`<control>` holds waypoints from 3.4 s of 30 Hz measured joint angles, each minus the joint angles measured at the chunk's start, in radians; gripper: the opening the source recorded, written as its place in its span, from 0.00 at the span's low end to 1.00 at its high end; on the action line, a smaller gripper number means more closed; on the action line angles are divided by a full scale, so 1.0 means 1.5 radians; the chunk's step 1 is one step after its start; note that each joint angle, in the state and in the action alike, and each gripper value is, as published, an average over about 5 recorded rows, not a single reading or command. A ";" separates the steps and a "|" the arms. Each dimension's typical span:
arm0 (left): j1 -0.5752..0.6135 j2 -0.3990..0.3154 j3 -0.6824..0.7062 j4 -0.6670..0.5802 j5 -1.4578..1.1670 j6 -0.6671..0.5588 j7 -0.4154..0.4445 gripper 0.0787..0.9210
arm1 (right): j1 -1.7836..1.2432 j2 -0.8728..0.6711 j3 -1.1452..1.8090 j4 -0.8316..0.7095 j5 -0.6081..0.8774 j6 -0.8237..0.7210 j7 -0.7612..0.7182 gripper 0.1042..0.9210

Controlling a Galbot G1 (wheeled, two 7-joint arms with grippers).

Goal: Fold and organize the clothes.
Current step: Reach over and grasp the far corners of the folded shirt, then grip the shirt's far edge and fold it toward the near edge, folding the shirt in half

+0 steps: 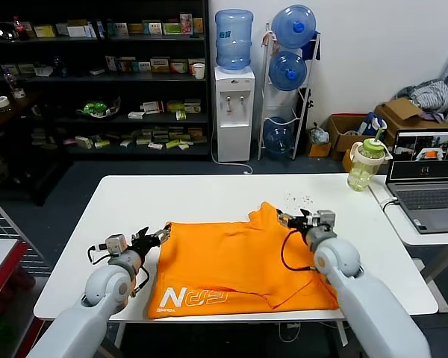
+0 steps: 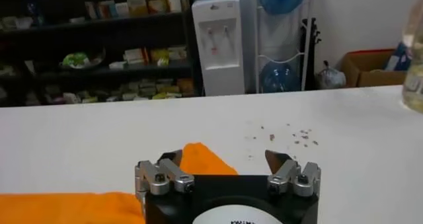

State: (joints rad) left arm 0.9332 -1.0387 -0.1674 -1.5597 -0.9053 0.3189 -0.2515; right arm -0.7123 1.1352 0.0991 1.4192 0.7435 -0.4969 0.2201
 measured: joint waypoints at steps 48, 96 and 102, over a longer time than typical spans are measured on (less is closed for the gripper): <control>-0.106 -0.033 0.082 0.164 0.031 0.014 0.026 0.25 | 0.116 0.066 -0.064 -0.225 -0.024 -0.006 -0.075 0.08; 0.167 0.063 -0.001 -0.214 0.070 -0.024 -0.037 0.01 | -0.228 -0.135 0.097 0.234 0.079 -0.033 0.003 0.02; 0.211 0.076 -0.016 -0.258 0.074 -0.024 -0.048 0.01 | -0.280 -0.152 0.123 0.287 0.084 -0.044 0.012 0.02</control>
State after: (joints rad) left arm 1.2492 -0.9240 -0.1920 -1.9467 -0.7942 0.2835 -0.3238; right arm -1.1324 0.9077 0.2837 1.8497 0.8689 -0.5629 0.2380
